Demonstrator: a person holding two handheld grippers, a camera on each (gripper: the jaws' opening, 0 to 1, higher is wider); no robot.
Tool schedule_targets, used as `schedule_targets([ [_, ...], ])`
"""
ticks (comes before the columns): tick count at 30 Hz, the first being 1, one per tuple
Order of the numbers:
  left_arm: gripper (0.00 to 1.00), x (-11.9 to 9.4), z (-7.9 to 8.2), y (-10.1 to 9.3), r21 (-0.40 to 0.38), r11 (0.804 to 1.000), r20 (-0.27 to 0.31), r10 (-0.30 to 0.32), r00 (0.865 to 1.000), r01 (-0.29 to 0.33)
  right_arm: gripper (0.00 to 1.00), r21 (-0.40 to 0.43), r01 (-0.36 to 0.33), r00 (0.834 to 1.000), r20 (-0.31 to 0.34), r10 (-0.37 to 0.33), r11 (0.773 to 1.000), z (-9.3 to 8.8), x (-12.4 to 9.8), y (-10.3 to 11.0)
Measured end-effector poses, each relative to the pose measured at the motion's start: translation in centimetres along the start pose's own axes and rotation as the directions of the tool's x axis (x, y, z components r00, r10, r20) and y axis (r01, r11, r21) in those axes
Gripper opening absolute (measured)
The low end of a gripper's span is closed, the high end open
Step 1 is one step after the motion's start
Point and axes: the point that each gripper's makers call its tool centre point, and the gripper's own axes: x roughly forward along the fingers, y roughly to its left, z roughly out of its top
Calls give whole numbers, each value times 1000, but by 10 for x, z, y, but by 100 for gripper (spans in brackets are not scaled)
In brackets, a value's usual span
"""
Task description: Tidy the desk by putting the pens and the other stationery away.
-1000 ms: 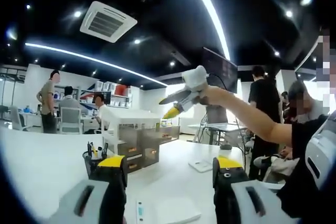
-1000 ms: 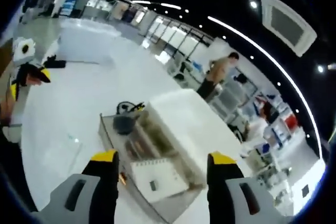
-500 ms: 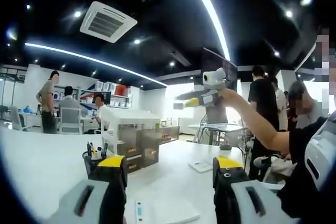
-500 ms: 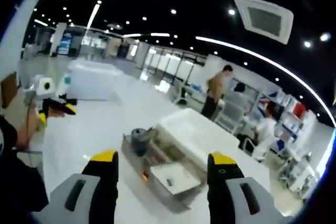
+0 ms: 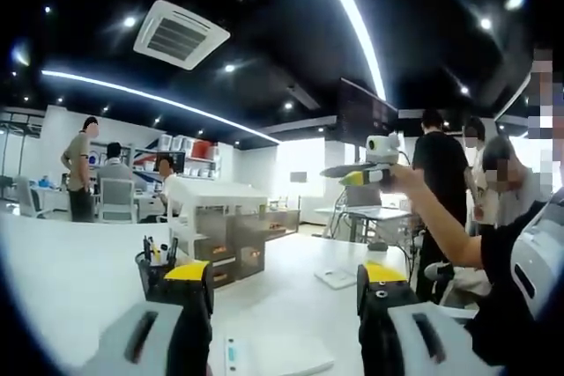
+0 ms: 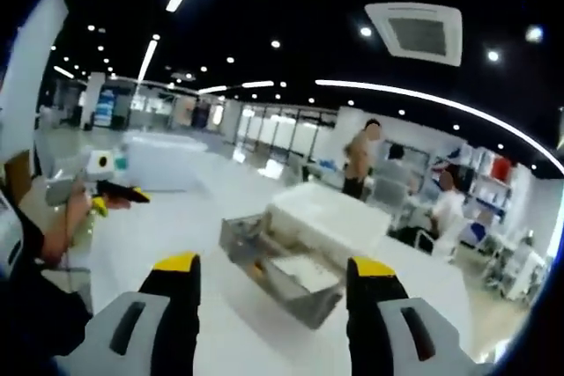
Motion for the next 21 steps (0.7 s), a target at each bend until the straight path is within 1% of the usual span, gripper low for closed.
schedule_targets([
  [3, 66, 0, 0, -1, 0, 1000, 0, -1, 1000, 1, 63, 17, 0, 1000, 26, -1, 1000, -5, -11, 2],
  [10, 66, -2, 0, -1, 1, 1000, 1, 2, 1000, -2, 63, 32, 11, 999, 44, -13, 999, -22, -31, 13],
  [17, 66, -2, 0, -3, 3, 1000, 1, 3, 1000, -3, 63, 55, 13, 997, 81, -17, 998, -30, -45, 19],
  [19, 66, -2, 0, -3, 4, 1000, 1, 3, 1000, -3, 63, 66, 9, 996, 93, -15, 998, -34, -49, 21],
  [21, 66, -2, 0, -4, 4, 1000, 2, 3, 1000, -3, 64, 73, 3, 995, 103, -11, 997, -41, -52, 27],
])
